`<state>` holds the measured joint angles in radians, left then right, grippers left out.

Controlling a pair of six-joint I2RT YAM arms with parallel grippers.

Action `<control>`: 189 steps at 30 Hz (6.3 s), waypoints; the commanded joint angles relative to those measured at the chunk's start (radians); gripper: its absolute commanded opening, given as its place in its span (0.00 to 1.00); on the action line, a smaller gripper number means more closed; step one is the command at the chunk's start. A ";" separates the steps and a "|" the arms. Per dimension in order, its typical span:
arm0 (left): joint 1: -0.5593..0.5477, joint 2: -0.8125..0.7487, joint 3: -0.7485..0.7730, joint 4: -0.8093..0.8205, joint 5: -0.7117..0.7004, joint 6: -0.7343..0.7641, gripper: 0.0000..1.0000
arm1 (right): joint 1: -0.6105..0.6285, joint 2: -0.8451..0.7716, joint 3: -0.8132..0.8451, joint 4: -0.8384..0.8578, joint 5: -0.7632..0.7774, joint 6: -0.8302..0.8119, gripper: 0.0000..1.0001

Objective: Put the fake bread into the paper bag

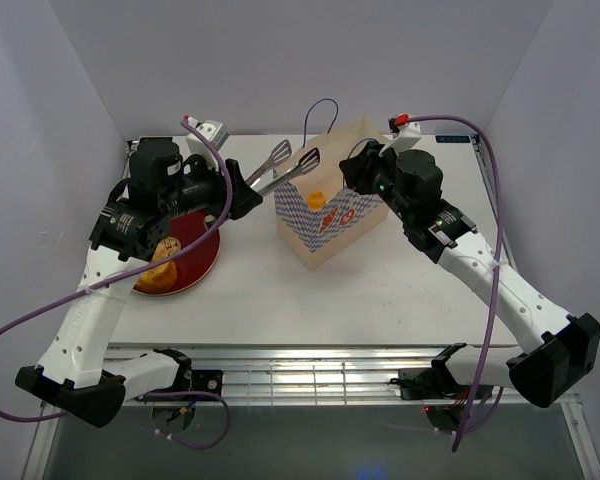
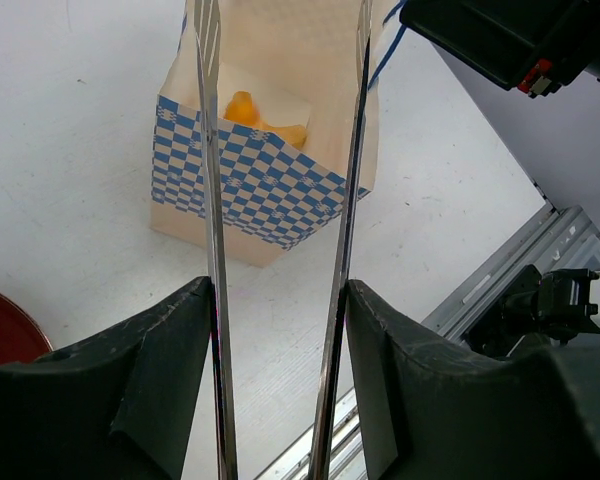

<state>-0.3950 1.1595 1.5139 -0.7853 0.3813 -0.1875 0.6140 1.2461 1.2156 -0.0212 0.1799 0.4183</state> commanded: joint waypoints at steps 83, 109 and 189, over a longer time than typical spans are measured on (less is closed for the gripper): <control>0.054 0.037 -0.299 -0.509 -0.986 -0.598 0.59 | -0.010 -0.047 0.139 -0.324 -0.227 -0.153 0.90; 0.091 0.013 -0.308 -0.437 -0.941 -0.550 0.23 | -0.010 -0.076 0.127 -0.321 -0.229 -0.138 0.90; 0.090 0.031 0.201 0.093 0.192 -0.509 0.28 | -0.094 0.033 0.091 -0.005 -0.100 0.043 0.26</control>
<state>-0.3069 1.2152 1.7306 -0.7761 0.5194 -0.6800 0.5270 1.3113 1.3193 -0.0834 0.0925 0.4625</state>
